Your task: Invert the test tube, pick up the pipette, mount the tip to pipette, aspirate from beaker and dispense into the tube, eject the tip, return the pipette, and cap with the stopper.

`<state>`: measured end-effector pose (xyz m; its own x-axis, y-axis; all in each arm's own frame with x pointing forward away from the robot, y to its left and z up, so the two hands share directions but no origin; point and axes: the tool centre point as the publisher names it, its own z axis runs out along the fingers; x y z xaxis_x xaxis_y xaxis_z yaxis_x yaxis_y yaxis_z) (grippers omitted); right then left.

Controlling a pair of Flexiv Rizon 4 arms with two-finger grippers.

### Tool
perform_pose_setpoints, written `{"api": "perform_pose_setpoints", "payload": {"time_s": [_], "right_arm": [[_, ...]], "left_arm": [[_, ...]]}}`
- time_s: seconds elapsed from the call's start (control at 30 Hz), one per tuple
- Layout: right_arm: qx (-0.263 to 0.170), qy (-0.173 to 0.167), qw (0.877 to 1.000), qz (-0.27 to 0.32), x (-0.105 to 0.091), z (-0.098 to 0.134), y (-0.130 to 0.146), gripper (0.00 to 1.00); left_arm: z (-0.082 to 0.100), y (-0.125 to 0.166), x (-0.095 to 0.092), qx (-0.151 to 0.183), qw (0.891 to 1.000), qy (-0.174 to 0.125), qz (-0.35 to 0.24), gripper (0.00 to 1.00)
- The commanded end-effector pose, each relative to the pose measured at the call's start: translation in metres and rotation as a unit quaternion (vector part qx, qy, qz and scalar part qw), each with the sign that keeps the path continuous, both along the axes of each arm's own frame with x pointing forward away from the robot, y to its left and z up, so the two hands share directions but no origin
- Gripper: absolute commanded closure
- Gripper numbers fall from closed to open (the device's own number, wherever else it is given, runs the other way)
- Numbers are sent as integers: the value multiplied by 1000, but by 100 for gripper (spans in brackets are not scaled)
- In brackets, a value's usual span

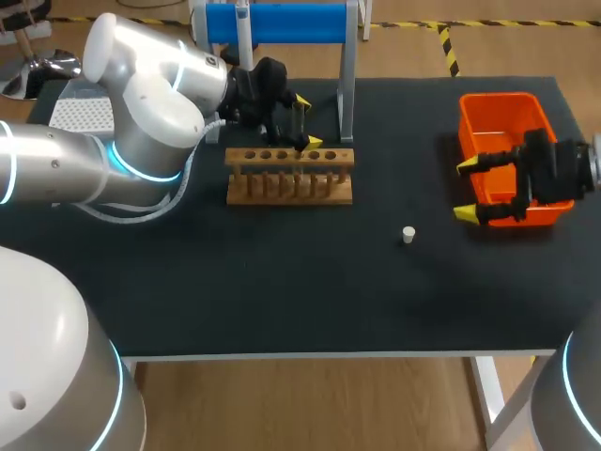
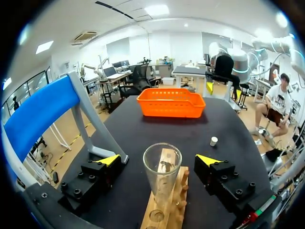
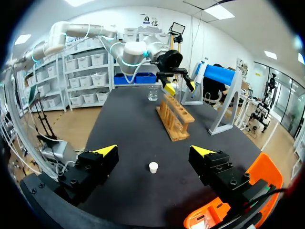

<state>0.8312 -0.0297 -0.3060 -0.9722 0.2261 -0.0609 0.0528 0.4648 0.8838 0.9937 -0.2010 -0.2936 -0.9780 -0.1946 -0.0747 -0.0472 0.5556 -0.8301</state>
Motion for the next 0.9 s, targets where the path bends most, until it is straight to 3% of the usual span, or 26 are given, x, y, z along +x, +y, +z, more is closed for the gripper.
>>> {"api": "perform_pose_setpoints", "payload": {"time_s": [0.03, 0.63, 0.9], "right_arm": [[8, -9, 1000, -8, 1, -8, 4, 0], [8, -9, 1000, -8, 1, -8, 4, 0], [-16, 21, 1000, -12, -5, -46, 15, 0]], "left_arm": [[1, 1, 0, 1, 1000, 1, -1, 0], [1, 1, 0, 1, 1000, 1, -1, 0], [1, 1, 0, 1, 1000, 1, -1, 0]]}}
